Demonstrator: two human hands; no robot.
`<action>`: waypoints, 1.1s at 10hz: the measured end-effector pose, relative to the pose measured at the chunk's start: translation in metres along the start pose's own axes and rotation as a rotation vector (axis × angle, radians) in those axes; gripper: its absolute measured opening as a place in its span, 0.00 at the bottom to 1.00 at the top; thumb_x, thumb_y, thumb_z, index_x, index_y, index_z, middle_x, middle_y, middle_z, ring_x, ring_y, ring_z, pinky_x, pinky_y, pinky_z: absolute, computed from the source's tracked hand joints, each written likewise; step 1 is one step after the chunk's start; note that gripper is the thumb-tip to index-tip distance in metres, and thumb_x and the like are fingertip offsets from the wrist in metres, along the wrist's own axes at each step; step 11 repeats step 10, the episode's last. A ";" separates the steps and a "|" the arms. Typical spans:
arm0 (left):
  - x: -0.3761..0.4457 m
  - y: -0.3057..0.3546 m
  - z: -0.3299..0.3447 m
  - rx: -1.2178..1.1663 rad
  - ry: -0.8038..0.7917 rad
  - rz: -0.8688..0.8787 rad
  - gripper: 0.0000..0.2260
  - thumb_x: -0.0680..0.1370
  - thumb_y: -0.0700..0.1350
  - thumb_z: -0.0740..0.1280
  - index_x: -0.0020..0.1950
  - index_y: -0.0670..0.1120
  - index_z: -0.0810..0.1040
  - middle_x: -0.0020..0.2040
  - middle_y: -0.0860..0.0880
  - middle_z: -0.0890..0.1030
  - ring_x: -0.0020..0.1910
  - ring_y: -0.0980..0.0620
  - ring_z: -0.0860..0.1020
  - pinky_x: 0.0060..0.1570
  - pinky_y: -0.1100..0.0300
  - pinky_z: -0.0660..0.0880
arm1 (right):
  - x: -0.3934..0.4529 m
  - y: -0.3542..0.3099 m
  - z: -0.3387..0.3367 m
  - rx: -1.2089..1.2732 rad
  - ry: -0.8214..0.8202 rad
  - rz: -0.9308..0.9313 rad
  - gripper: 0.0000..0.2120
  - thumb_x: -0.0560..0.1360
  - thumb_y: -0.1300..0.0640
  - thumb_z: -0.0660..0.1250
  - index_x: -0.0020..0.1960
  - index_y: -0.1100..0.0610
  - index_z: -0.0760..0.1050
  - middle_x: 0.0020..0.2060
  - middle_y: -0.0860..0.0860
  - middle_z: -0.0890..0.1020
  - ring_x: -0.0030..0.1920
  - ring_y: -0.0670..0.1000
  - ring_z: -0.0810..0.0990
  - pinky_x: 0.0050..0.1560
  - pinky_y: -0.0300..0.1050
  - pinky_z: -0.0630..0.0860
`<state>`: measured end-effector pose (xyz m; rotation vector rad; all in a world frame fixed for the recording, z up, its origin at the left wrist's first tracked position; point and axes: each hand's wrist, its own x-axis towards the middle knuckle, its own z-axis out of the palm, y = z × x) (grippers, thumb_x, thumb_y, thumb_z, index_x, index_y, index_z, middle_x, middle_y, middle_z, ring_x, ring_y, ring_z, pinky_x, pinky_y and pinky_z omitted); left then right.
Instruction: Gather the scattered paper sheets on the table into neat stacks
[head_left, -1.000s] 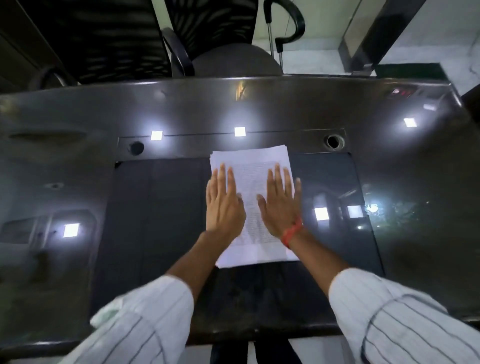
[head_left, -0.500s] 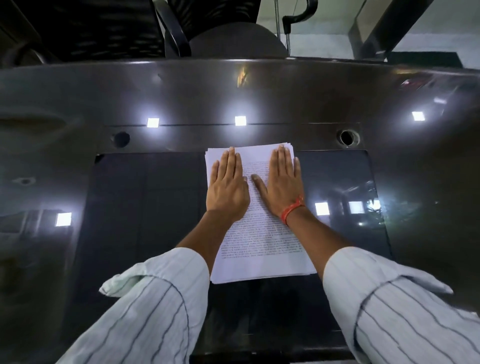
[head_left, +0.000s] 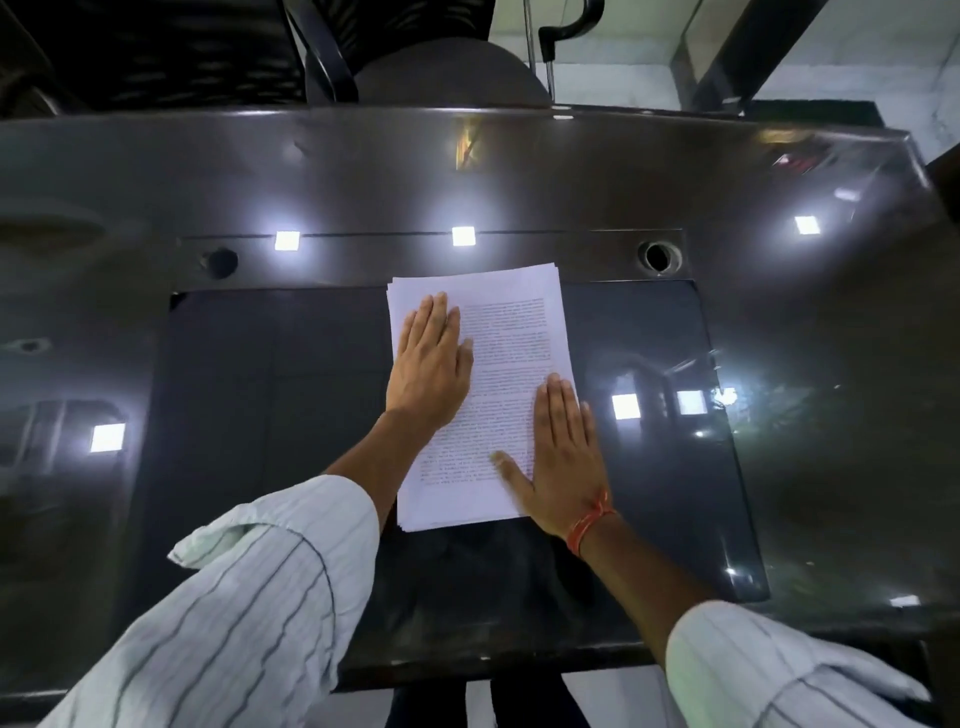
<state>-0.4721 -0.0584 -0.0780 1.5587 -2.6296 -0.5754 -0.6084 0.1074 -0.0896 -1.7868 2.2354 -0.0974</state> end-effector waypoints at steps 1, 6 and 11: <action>-0.058 -0.003 0.014 0.079 -0.027 0.007 0.31 0.84 0.57 0.46 0.82 0.41 0.46 0.83 0.44 0.43 0.81 0.47 0.40 0.79 0.49 0.40 | 0.000 0.000 -0.002 -0.014 -0.012 -0.002 0.46 0.77 0.29 0.47 0.79 0.61 0.39 0.79 0.57 0.41 0.79 0.55 0.39 0.77 0.59 0.50; -0.146 0.001 0.047 0.101 0.050 -0.068 0.32 0.83 0.57 0.45 0.82 0.40 0.45 0.83 0.43 0.44 0.81 0.45 0.41 0.80 0.48 0.45 | -0.007 0.003 0.006 0.055 0.084 -0.026 0.44 0.78 0.32 0.51 0.80 0.62 0.45 0.80 0.57 0.47 0.79 0.55 0.43 0.78 0.57 0.48; -0.211 0.029 -0.029 -0.624 0.073 -0.250 0.29 0.84 0.62 0.51 0.81 0.49 0.54 0.81 0.47 0.59 0.81 0.46 0.53 0.79 0.47 0.52 | -0.106 0.000 -0.036 0.449 0.192 0.183 0.27 0.77 0.45 0.66 0.71 0.59 0.68 0.70 0.57 0.71 0.70 0.58 0.69 0.70 0.55 0.67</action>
